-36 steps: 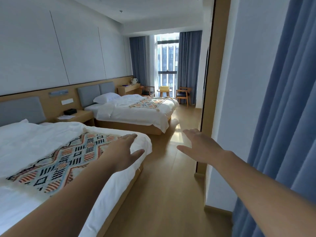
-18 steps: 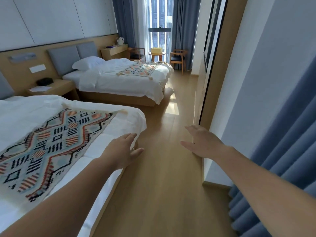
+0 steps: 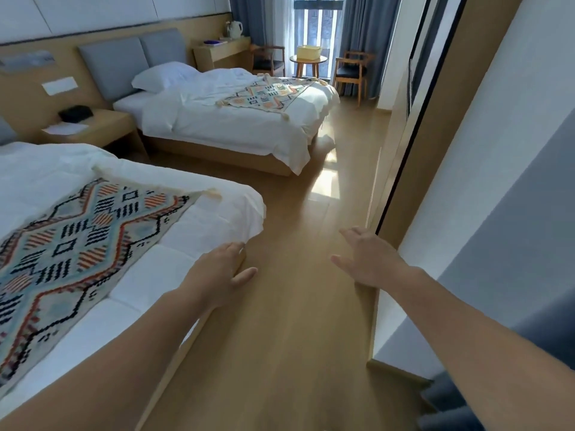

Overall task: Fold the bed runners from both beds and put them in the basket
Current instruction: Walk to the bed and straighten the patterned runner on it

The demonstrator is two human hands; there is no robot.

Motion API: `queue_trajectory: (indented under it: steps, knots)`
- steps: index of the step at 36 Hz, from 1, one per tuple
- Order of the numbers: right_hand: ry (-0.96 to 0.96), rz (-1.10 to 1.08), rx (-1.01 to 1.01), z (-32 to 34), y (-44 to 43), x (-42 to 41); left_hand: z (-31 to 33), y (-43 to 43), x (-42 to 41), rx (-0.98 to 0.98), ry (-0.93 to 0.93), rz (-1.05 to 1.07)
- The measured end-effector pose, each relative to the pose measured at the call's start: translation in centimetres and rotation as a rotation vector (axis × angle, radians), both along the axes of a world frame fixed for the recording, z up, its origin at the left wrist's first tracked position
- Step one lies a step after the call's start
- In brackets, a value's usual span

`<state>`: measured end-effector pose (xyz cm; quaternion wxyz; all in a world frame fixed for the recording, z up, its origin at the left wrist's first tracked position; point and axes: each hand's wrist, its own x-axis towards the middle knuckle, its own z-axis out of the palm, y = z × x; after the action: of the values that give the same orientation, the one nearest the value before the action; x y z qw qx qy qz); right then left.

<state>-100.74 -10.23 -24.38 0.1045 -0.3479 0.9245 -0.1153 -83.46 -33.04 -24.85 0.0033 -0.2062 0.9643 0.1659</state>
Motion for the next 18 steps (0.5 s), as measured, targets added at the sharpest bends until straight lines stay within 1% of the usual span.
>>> queue_trajectory:
  steps: [7, 18]
  knots:
    - [-0.043, 0.022, 0.026, 0.2, -3.3, -9.9, -1.4, -2.2, -8.2, 0.067, -0.027, 0.095]
    - [-0.025, 0.131, 0.015, -0.8, -12.6, -21.5, -3.9, -10.6, -18.6, 0.083, 0.029, 0.214]
